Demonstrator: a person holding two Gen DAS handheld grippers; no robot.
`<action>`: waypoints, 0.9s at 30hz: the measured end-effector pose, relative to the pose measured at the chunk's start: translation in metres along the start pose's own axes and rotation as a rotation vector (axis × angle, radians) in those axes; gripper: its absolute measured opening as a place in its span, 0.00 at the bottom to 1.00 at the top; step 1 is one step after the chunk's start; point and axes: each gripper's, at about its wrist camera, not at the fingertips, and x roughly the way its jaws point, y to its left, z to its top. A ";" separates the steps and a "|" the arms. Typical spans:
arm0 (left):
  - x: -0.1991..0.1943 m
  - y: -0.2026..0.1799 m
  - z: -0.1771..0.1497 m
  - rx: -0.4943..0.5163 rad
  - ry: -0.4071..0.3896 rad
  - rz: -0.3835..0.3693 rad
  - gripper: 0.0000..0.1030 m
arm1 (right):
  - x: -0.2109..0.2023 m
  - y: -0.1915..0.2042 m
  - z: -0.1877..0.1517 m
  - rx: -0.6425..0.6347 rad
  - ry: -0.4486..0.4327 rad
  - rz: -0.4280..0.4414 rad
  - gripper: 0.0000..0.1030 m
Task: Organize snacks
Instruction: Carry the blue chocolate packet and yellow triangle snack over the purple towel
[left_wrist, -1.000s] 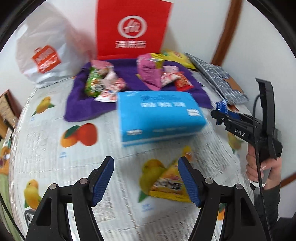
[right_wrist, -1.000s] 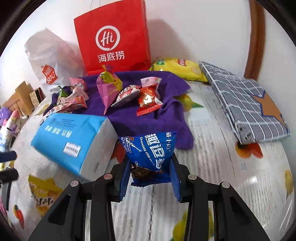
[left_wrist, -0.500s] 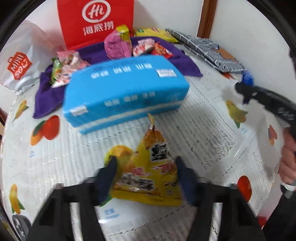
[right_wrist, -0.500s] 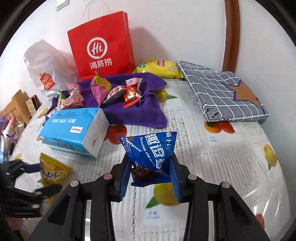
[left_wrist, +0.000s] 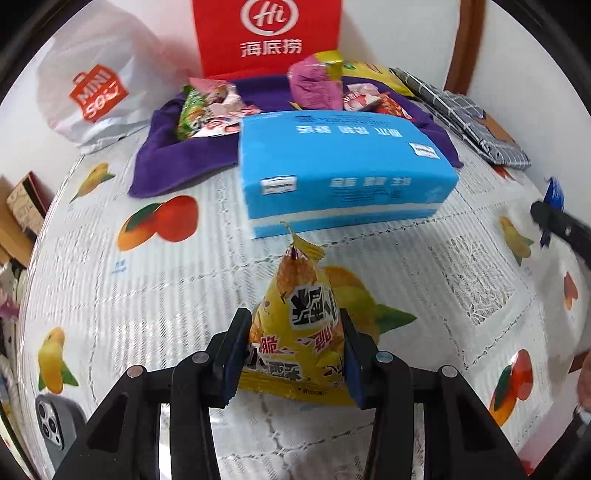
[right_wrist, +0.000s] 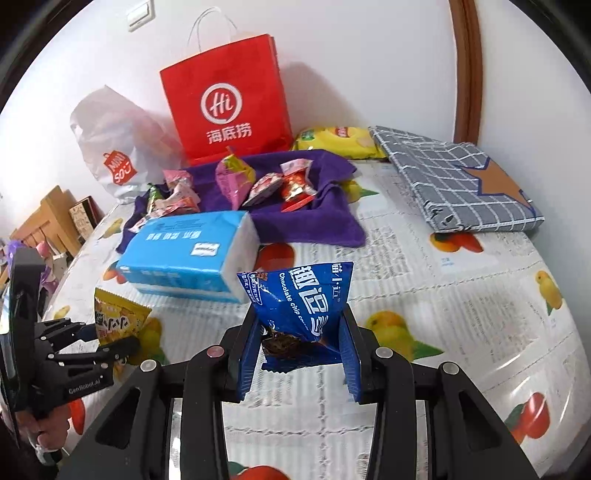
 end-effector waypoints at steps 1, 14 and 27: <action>-0.002 0.001 0.000 -0.003 0.001 -0.008 0.42 | 0.000 0.002 0.000 -0.002 0.002 0.002 0.38; -0.056 0.006 0.021 -0.036 -0.093 -0.033 0.42 | -0.016 0.026 0.022 -0.016 -0.017 0.029 0.38; -0.098 0.013 0.074 -0.043 -0.229 -0.020 0.42 | -0.017 0.047 0.071 -0.061 -0.058 0.039 0.38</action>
